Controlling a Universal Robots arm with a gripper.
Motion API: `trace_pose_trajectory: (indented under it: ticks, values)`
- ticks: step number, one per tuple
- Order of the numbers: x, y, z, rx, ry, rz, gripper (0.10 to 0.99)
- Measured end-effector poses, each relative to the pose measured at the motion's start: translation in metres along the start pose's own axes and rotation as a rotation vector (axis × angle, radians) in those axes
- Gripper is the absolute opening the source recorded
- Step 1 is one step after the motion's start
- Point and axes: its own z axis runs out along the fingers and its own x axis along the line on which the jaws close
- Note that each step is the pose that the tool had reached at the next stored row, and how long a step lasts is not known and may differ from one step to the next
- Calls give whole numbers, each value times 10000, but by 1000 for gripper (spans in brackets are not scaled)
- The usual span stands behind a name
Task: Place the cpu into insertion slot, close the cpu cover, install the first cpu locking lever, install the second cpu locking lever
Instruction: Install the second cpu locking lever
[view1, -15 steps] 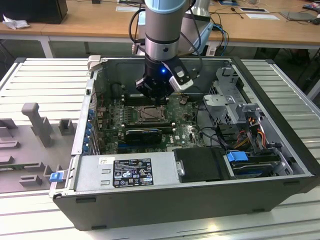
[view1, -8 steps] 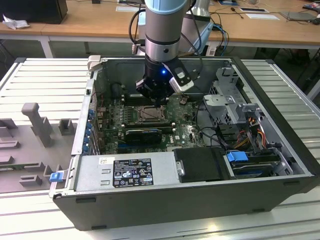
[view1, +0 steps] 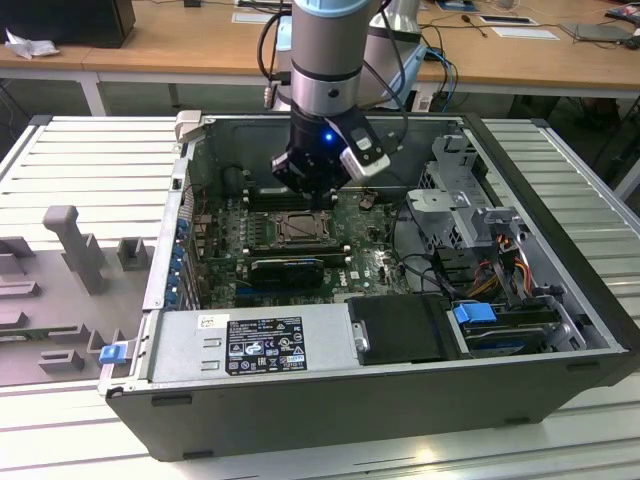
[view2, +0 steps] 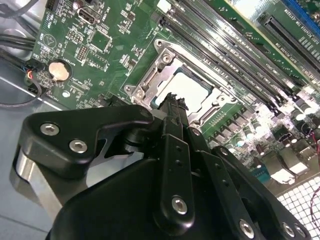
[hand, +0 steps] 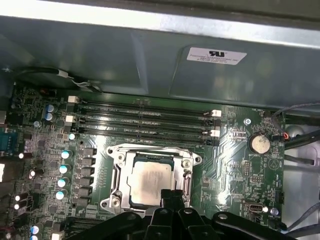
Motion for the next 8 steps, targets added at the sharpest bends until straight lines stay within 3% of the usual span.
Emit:
trace_pose_trajectory:
  ticks: [8]
  values:
    - [3,-66,-6,0,-1,2,106]
